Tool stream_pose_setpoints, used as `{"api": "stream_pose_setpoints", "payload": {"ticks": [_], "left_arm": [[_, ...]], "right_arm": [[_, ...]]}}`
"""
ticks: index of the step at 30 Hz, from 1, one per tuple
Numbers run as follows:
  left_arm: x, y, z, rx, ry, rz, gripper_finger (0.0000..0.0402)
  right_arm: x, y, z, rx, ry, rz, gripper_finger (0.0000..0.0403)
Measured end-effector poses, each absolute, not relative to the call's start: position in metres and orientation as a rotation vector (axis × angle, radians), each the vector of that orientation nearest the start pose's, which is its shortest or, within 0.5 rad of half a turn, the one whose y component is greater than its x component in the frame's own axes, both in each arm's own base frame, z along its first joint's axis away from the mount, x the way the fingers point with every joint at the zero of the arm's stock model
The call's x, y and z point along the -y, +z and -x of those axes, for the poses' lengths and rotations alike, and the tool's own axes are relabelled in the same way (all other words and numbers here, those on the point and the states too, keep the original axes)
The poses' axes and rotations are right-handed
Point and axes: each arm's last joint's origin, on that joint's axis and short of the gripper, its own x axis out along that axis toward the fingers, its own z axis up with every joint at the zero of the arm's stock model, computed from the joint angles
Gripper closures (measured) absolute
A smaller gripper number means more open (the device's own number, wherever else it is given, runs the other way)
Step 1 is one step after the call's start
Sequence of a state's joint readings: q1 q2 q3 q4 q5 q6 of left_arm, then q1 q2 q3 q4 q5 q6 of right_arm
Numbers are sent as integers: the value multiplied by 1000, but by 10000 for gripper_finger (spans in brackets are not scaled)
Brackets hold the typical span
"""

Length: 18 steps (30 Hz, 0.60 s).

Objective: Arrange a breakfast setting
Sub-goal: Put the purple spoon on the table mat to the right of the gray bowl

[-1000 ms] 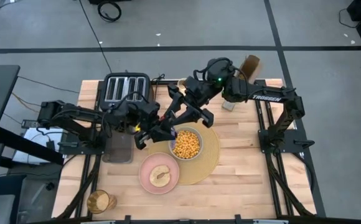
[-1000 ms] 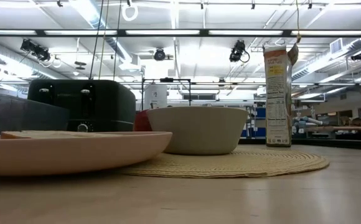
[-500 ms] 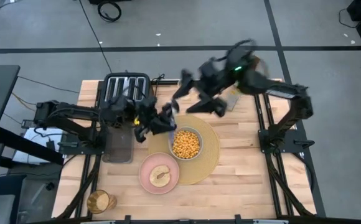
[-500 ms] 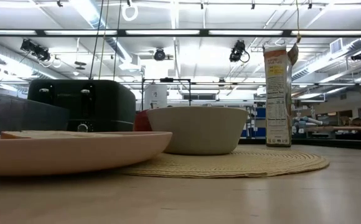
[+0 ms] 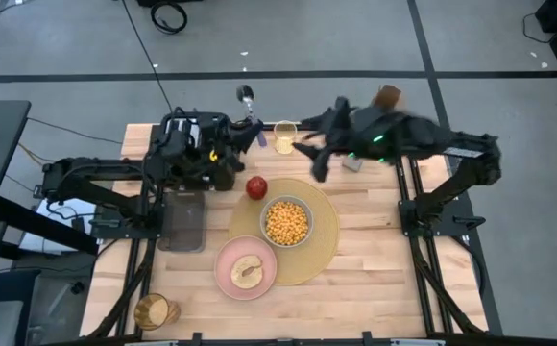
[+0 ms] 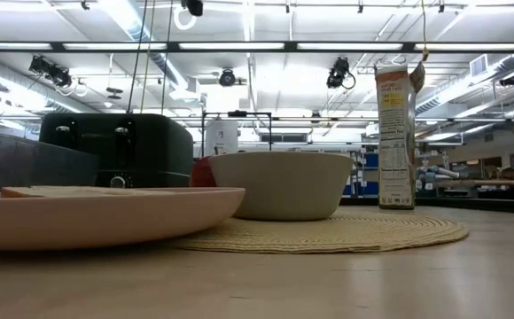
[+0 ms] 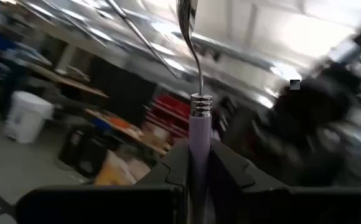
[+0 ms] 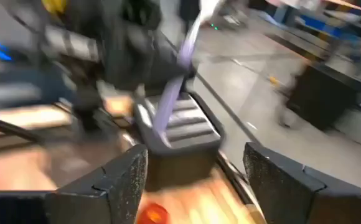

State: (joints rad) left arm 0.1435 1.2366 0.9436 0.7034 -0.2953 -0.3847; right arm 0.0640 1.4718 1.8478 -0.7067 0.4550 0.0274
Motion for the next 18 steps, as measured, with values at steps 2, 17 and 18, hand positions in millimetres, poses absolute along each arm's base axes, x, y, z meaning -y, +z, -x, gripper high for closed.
{"api": "stream_pose_setpoints", "payload": {"ticks": [2, 17, 18], "left_arm": [[-53, 378, -268, 536, 401, 453, 360], [-60, 391, -258, 773, 395, 664, 360], [-58, 391, -258, 767, 390, 648, 360]], "right_arm": [[-11, 467, -306, -370, -451, 92, 143], [-26, 430, -406, -221, -692, 493, 201], [-26, 434, -405, -196, -703, 490, 201]]}}
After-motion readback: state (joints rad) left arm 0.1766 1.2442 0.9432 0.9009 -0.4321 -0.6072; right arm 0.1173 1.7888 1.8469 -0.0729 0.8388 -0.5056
